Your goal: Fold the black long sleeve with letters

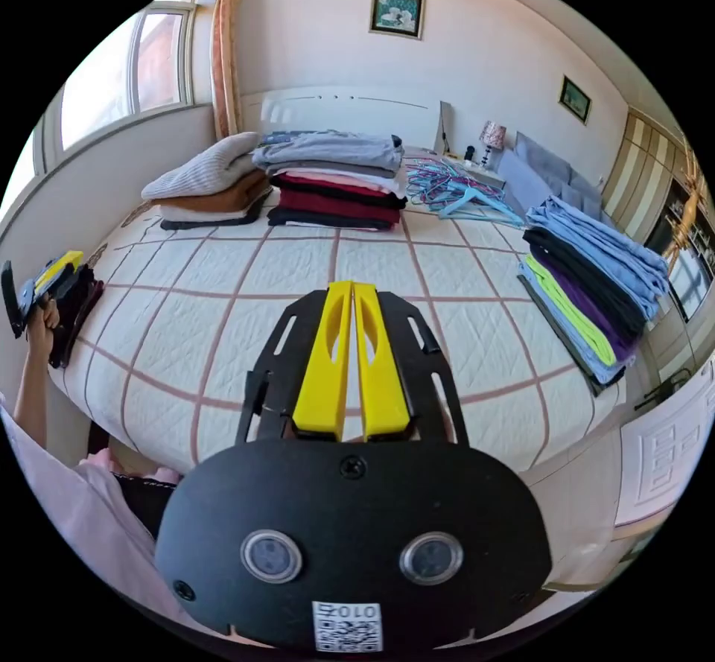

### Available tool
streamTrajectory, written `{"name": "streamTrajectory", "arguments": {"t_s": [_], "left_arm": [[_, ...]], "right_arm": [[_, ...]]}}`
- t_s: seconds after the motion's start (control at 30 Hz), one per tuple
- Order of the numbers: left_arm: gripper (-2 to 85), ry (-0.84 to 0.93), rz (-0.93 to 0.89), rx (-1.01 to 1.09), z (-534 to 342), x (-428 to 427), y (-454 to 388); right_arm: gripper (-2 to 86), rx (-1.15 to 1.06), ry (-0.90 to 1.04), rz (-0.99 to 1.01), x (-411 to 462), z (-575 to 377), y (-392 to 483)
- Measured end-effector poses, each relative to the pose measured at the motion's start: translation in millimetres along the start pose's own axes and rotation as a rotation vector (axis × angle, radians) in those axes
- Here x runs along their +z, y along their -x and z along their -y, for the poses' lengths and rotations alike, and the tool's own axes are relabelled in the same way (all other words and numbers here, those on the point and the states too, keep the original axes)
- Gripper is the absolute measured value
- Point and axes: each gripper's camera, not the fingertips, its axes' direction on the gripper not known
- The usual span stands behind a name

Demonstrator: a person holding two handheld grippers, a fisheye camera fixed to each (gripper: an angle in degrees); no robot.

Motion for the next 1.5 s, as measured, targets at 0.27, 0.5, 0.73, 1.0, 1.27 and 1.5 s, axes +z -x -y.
{"name": "streamTrajectory", "arguments": {"t_s": [0.27,0.5,0.73,1.0,1.27,1.5], "left_arm": [[1.6,-0.138,0.24,-0.035,-62,-144,-12],[8.8,0.144,0.448,-0.137,-134,-198,24],[13.1,0.307,0.404,0.063,-184,-224,13],[11.8,0.387,0.414,0.197,-181,-197,31],[9.0,0.344,0.233,-0.003,-178,-191,94],[7.8,-0.075,0.097,-0.791,-182,-226,220]], "right_arm": [[5.2,-0.067,-0.348,-0.103,-105,-118,131],[10.8,-0.091,-0.385,0.086,-152,-163,155],[12.5,-0.072,-0.474,0.25,-168,-208,164],[11.6,-0.089,-0.487,0.241,-164,-244,168],[9.6,-0.061,-0.467,0.221,-145,-269,156],[9.5,-0.05,-0.479,0.181,-130,-276,145]]}}
